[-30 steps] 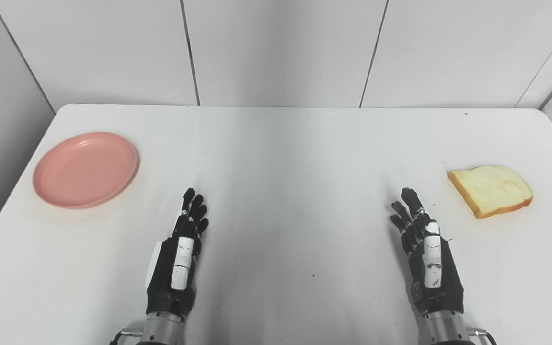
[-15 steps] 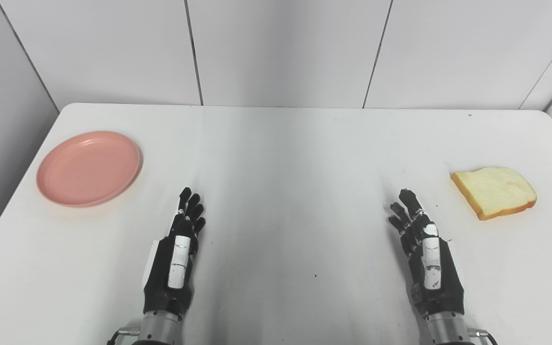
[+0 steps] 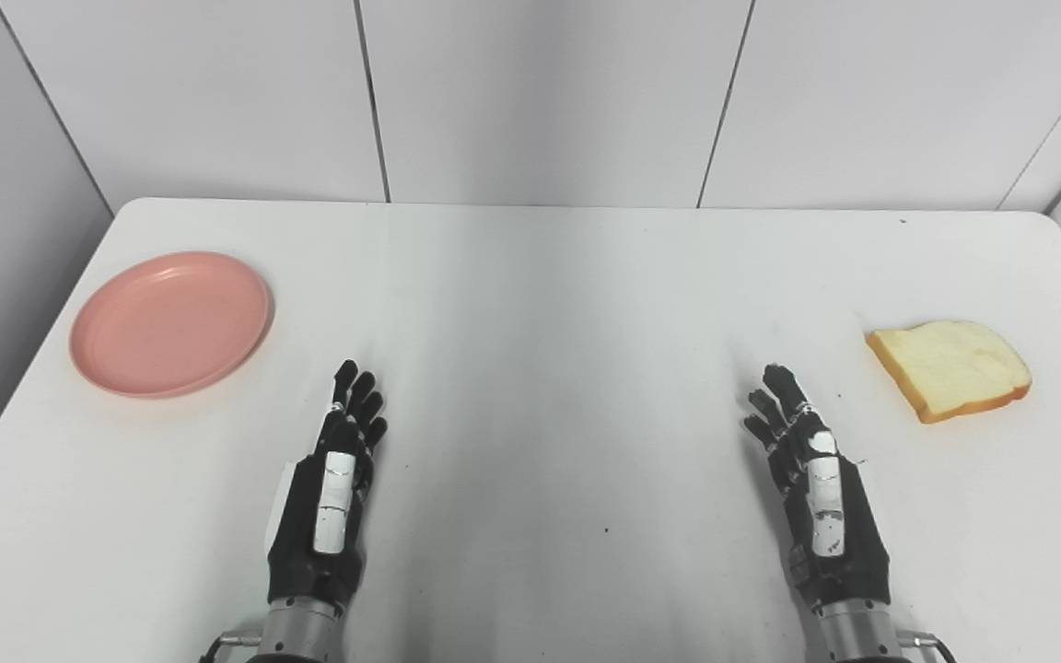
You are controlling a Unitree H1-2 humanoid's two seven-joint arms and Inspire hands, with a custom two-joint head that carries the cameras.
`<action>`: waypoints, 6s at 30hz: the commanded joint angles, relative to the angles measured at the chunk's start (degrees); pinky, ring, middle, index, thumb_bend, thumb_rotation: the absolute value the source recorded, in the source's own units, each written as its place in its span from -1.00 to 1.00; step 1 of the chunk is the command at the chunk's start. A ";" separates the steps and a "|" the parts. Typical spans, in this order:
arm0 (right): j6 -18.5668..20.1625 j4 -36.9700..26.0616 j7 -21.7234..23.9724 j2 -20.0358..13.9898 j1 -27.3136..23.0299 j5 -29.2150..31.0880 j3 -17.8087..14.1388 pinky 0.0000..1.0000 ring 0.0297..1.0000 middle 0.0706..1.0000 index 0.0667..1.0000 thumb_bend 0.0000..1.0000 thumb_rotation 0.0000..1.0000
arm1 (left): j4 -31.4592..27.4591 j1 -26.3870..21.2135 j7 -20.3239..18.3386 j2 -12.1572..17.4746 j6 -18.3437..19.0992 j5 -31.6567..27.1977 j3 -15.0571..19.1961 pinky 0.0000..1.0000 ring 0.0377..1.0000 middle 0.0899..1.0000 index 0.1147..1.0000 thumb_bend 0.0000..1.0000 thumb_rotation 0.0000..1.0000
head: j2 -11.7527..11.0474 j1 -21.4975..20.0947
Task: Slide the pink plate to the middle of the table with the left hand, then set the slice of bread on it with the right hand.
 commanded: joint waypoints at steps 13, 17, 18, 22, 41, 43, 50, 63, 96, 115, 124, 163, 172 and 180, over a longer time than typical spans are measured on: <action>-4.83 8.84 2.62 -4.21 0.61 4.40 -2.49 0.99 0.93 0.96 0.85 0.59 1.00 | 6.59 -0.50 2.21 -4.44 -8.02 4.78 -2.92 1.00 1.00 1.00 1.00 0.60 0.90 | -5.39 8.57; -5.19 9.79 2.94 -4.59 0.34 4.84 -2.51 1.00 0.94 0.98 0.87 0.61 1.00 | 7.54 -0.63 2.41 -4.91 -8.92 5.19 -3.09 1.00 1.00 1.00 1.00 0.51 0.91 | -6.15 9.36; -4.97 9.78 2.93 -4.59 0.35 4.99 -2.50 1.00 0.95 0.98 0.87 0.61 1.00 | 7.76 -0.66 2.47 -4.93 -9.28 5.44 -3.14 1.00 1.00 1.00 1.00 0.51 0.91 | -6.30 9.46; -4.93 10.04 2.94 -4.62 0.29 4.98 -2.27 1.00 0.97 1.00 0.90 0.63 1.00 | 8.38 -0.73 2.63 -4.98 -9.99 5.80 -3.10 1.00 1.00 1.00 1.00 0.48 0.95 | -7.24 9.92; -7.28 13.25 2.61 -3.78 -0.52 3.77 -1.31 1.00 0.96 0.99 0.87 0.68 1.00 | 12.26 -1.25 1.62 -4.00 -13.61 4.59 -1.90 1.00 1.00 1.00 1.00 0.52 0.94 | -11.03 7.51; -7.29 13.28 2.54 -3.69 -0.54 3.79 -1.33 1.00 0.96 0.99 0.87 0.68 1.00 | 12.31 -1.23 1.70 -3.98 -13.64 4.68 -1.86 1.00 1.00 1.00 1.00 0.52 0.94 | -11.02 7.43; -6.77 12.78 2.29 -3.46 -0.48 3.61 -1.15 1.00 0.96 0.99 0.88 0.66 1.00 | 12.13 -1.21 1.63 -3.72 -13.86 4.52 -1.69 1.00 1.00 1.00 1.00 0.52 0.95 | -10.58 7.50; -7.27 13.29 1.47 -2.21 -0.96 1.90 0.36 1.00 0.95 0.97 0.84 0.63 1.00 | 1.50 -4.58 0.64 -2.06 -10.61 -0.08 1.68 1.00 0.98 1.00 1.00 0.83 0.85 | -10.72 6.04; -7.07 12.96 1.11 -1.78 -0.75 1.84 1.17 0.97 0.90 0.93 0.81 0.62 1.00 | 13.47 -32.67 -2.57 19.43 -1.49 -15.05 23.41 0.67 0.75 0.77 0.83 0.82 0.80 | -10.14 5.50; -7.20 13.04 1.21 -1.87 -0.74 1.96 1.12 0.95 0.90 0.92 0.82 0.61 1.00 | 39.93 -41.67 -6.93 29.73 -11.68 -13.70 27.03 0.53 0.70 0.76 0.75 0.88 0.76 | -9.69 5.36; -6.99 12.41 1.24 -2.08 -0.35 1.78 1.17 0.94 0.90 0.91 0.82 0.60 1.00 | 54.02 -45.38 -7.08 32.49 -18.70 -11.95 26.85 0.61 0.76 0.78 0.87 0.78 0.84 | -9.34 5.08; -6.28 9.70 0.94 -2.12 1.16 1.16 1.23 0.85 0.83 0.86 0.81 0.64 1.00 | 81.07 -52.17 -3.62 32.07 -28.19 -10.57 24.86 0.58 0.64 0.65 0.72 0.65 0.67 | -7.15 3.67; -5.38 8.26 0.87 -1.89 1.85 0.89 1.39 0.84 0.83 0.85 0.80 0.66 1.00 | 85.05 -52.67 -4.42 31.41 -29.44 -10.40 24.11 0.42 0.56 0.58 0.58 0.82 0.61 | -6.33 3.13; -5.31 8.10 0.79 -1.74 1.92 0.90 1.44 0.81 0.82 0.84 0.79 0.62 1.00 | 87.01 -53.13 -4.81 31.10 -29.37 -9.51 22.89 0.42 0.56 0.58 0.60 0.78 0.62 | -6.08 2.85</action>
